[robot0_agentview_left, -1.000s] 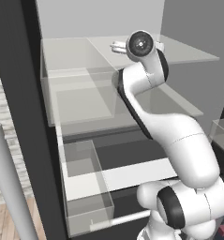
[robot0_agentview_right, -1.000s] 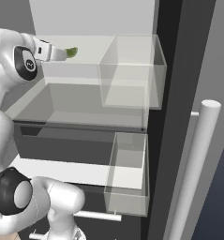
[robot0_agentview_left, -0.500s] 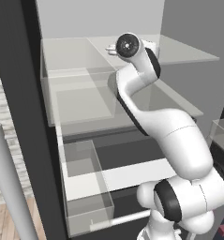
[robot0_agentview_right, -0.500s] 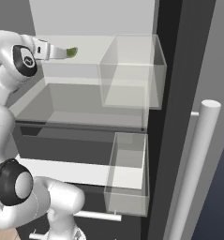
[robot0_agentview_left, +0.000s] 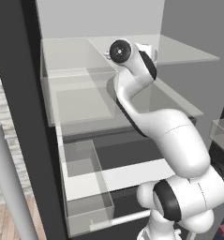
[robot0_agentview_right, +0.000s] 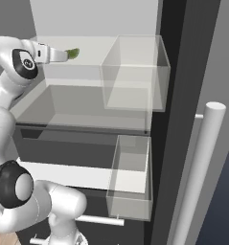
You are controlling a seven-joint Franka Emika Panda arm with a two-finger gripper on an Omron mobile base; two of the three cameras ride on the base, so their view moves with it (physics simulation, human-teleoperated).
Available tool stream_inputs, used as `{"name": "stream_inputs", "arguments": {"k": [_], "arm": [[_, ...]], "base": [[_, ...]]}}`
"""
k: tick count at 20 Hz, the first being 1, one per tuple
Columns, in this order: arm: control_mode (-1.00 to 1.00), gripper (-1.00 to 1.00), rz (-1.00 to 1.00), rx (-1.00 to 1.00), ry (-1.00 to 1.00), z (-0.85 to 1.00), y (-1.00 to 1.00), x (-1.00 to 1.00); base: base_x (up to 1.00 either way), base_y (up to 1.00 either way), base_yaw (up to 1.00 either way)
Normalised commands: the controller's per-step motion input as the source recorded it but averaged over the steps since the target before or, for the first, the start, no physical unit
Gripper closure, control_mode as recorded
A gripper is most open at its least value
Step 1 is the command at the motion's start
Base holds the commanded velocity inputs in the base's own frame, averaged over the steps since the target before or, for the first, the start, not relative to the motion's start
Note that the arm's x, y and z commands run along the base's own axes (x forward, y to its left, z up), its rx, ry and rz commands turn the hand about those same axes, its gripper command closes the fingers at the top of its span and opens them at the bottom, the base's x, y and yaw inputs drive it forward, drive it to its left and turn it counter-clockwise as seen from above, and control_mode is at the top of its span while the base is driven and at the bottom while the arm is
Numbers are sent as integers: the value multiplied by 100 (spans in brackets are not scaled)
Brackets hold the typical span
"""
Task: There is a bowl on the dining counter. Grab a lemon wedge from the fridge and place it in the bowl. Then get the liquor bottle and glass cup from the cabinet and place them next to the bowl.
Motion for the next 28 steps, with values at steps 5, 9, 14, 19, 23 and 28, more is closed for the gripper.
{"name": "stream_inputs", "arguments": {"k": [5,9,14,19,23,28], "arm": [[-100,-100,-2,0,0,0,0,16],[-100,-100,0,3,0,0,-1,31],[-100,-100,-1,0,0,-1,0,11],[-100,-100,0,4,0,-3,-13,22],[-100,-100,0,5,0,-6,-19,23],[-100,100,0,2,0,-10,-9,15]], "base": [[0,0,0],[0,0,0],[0,0,0],[0,0,0],[0,0,0],[0,0,0]]}}
